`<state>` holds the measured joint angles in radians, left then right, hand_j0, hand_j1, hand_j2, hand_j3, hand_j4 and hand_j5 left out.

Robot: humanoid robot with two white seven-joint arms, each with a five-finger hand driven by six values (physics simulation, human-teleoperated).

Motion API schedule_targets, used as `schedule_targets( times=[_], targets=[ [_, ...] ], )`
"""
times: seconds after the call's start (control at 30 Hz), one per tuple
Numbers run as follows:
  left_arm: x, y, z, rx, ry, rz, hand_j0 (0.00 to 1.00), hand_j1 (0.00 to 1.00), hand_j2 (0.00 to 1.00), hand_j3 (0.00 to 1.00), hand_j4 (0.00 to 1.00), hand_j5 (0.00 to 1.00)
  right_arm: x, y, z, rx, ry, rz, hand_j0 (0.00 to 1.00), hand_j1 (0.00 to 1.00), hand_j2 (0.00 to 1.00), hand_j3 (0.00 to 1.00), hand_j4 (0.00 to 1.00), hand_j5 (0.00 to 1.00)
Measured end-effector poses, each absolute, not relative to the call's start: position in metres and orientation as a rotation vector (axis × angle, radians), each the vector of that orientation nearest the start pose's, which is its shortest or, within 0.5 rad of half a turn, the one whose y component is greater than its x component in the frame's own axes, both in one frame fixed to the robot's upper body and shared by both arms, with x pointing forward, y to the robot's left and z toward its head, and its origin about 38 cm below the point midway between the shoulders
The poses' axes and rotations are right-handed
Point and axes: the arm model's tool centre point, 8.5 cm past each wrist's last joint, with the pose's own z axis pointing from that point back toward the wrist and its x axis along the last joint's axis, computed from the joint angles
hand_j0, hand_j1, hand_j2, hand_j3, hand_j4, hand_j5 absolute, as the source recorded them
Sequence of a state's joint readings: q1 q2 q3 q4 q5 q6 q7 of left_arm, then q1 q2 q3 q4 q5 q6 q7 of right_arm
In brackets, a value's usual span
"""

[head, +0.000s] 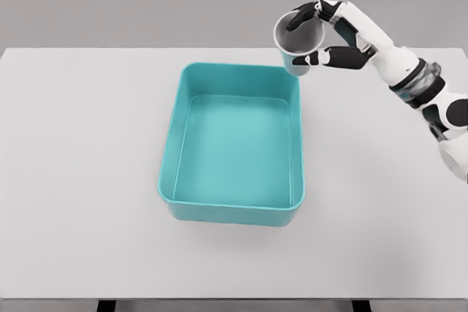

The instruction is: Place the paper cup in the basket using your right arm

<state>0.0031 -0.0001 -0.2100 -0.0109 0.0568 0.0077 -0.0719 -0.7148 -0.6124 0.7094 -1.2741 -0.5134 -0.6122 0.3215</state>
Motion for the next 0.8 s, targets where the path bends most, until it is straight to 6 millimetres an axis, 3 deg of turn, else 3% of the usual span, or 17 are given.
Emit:
schedule_targets(
  times=[0.07,0.27,0.5,0.57,0.63,0.73,0.8],
  targets=[
    [0.000,0.265,-0.263,0.014,0.012,-0.153,1.00,1.00,1.00,1.00,1.00,1.00,0.475,-0.241,0.251,0.311,-2.079,1.035,0.53,0.53,0.53,0.53,0.53,0.53],
    [0.000,0.265,-0.263,0.014,0.012,-0.153,1.00,1.00,1.00,1.00,1.00,1.00,0.471,-0.213,0.244,0.346,-2.072,1.107,0.53,0.53,0.53,0.53,0.53,0.53],
    [0.000,0.265,-0.263,0.014,0.012,-0.153,1.00,1.00,1.00,1.00,1.00,1.00,0.454,-0.183,0.239,0.291,-2.057,1.358,0.58,0.58,0.58,0.58,0.58,0.58],
    [0.000,0.265,-0.263,0.014,0.012,-0.153,1.00,1.00,1.00,1.00,1.00,1.00,0.449,-0.176,0.238,0.272,-2.050,1.429,0.69,0.69,0.69,0.69,0.69,0.69],
    [0.000,0.265,-0.263,0.014,0.012,-0.153,1.00,1.00,1.00,1.00,1.00,1.00,0.445,-0.170,0.236,0.240,-2.041,1.506,1.00,1.00,1.00,1.00,1.00,1.00],
    [0.000,0.265,-0.263,0.014,0.012,-0.153,1.00,1.00,1.00,1.00,1.00,1.00,0.441,-0.164,0.234,0.162,-2.019,1.636,1.00,1.00,1.00,1.00,1.00,1.00],
    [0.000,0.265,-0.263,0.014,0.012,-0.153,1.00,1.00,1.00,1.00,1.00,1.00,0.443,-0.162,0.243,0.093,-2.017,1.718,1.00,1.00,1.00,1.00,1.00,1.00]
  ],
)
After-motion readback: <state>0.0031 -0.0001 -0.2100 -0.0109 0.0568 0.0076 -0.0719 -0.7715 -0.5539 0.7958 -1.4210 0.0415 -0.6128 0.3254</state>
